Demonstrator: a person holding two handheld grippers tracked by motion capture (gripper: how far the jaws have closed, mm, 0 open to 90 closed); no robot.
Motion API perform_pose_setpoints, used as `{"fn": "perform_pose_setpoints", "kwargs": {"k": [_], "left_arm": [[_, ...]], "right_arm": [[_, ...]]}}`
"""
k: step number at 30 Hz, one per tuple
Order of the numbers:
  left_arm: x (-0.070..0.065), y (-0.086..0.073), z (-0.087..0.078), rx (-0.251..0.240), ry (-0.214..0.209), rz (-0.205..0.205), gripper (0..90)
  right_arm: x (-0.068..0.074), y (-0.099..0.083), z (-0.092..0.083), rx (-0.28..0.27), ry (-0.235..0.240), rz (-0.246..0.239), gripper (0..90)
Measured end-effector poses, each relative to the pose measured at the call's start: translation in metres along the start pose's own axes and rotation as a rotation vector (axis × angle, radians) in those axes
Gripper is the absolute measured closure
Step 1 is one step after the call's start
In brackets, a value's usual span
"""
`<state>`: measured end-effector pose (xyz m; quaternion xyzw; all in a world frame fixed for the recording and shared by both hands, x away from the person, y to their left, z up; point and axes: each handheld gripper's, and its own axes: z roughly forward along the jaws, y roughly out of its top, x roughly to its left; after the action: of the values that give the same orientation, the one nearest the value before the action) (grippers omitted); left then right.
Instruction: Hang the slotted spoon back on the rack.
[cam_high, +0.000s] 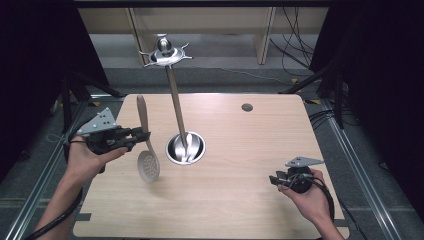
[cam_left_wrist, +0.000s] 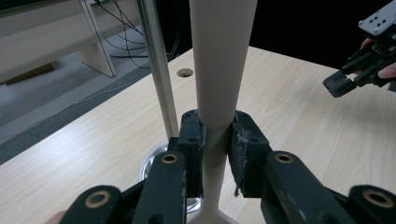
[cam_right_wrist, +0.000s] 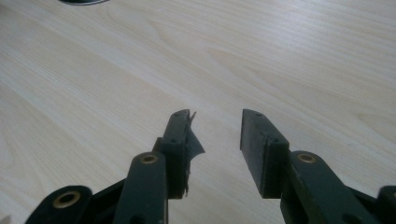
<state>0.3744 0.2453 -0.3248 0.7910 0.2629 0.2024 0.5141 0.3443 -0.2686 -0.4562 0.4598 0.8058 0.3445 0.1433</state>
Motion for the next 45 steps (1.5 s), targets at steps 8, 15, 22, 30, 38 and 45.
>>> {"fn": "perform_pose_setpoints", "kwargs": {"k": [8, 15, 22, 30, 38, 45], "left_arm": [[0.004, 0.002, -0.004, -0.019, 0.007, -0.01, 75.2], [0.007, 0.006, -0.009, -0.034, 0.013, -0.016, 75.2], [0.01, 0.01, -0.011, -0.034, 0.019, -0.015, 75.1], [0.013, 0.013, -0.01, -0.037, 0.018, -0.016, 75.1], [0.017, 0.015, -0.01, -0.037, 0.02, -0.025, 75.1], [0.021, 0.018, -0.01, -0.032, 0.02, -0.023, 75.1]], "right_arm": [[0.001, 0.0, -0.001, 0.01, -0.002, 0.01, 63.2], [0.001, 0.0, 0.0, 0.02, 0.0, 0.019, 62.9], [0.002, 0.0, -0.001, 0.019, -0.003, 0.034, 62.9], [0.001, 0.0, 0.0, 0.008, -0.005, 0.023, 62.8], [0.001, 0.0, 0.0, 0.008, -0.006, 0.025, 62.7], [0.0, 0.0, 0.0, -0.003, -0.009, 0.006, 62.7]]}}
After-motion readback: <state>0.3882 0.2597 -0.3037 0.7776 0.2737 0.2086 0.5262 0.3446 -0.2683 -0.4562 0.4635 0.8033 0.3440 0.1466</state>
